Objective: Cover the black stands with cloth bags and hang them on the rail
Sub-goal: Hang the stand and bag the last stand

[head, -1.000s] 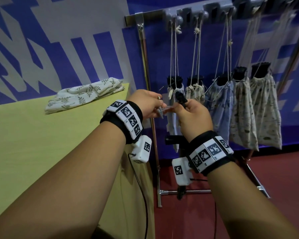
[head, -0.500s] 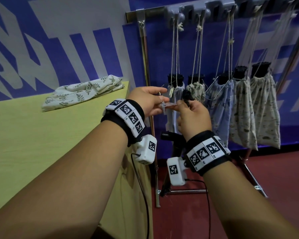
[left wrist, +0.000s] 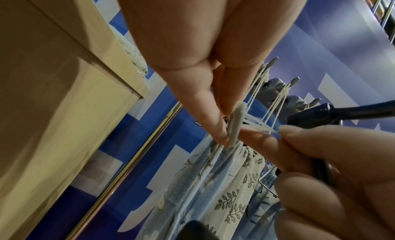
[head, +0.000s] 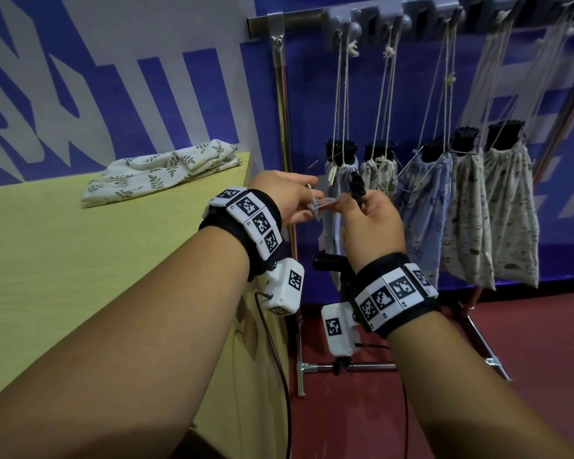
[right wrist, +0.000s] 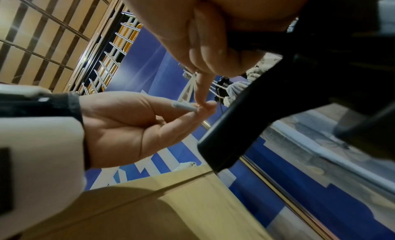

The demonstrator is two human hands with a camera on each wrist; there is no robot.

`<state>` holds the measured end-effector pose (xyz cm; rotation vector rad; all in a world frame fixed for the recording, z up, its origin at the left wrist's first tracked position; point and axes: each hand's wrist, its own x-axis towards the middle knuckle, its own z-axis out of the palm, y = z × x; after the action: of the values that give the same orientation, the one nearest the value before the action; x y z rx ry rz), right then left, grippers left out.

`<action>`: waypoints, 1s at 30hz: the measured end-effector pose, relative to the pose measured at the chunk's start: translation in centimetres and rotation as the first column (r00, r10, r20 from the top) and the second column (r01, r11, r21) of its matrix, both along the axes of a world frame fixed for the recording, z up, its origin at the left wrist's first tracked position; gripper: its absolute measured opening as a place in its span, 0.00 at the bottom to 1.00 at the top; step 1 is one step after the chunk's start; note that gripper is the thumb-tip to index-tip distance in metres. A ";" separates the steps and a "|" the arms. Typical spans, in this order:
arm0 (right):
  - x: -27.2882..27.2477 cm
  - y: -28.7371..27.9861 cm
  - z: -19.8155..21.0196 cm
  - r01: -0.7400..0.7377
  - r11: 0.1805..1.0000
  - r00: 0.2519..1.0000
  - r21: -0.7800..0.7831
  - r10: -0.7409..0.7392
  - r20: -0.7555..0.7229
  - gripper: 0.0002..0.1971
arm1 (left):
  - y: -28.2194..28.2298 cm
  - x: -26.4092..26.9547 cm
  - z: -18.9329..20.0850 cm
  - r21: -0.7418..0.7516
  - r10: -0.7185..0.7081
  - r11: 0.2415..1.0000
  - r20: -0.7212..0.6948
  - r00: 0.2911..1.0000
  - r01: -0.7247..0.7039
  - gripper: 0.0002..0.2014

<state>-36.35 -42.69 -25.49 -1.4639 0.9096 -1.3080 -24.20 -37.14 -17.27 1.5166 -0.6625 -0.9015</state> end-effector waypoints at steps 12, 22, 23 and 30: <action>0.3 0.3 -0.3 0.003 1.000 1.000 -0.025 -0.004 -0.010 0.05 | -0.2 -0.4 -0.3 0.094 -0.039 0.995 -0.028 0.999 0.042 0.14; 0.4 0.1 -0.2 -0.018 1.000 1.000 -0.004 0.018 0.002 0.06 | -1.0 0.8 -1.0 0.172 -0.024 0.985 0.033 0.999 0.018 0.14; 0.5 0.1 -0.2 -0.022 1.000 1.000 -0.005 0.022 -0.010 0.07 | -1.1 0.9 -1.1 0.179 -0.013 0.984 0.065 0.998 0.001 0.13; 0.3 -0.2 -0.4 -0.081 0.996 0.995 0.044 0.078 0.055 0.03 | -1.8 1.8 -1.2 0.174 -0.010 0.984 0.262 0.965 -0.037 0.11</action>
<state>-36.04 -42.93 -25.90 -1.4094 0.8333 -1.2536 -22.42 -38.93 -18.45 1.8193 -0.7768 -0.7711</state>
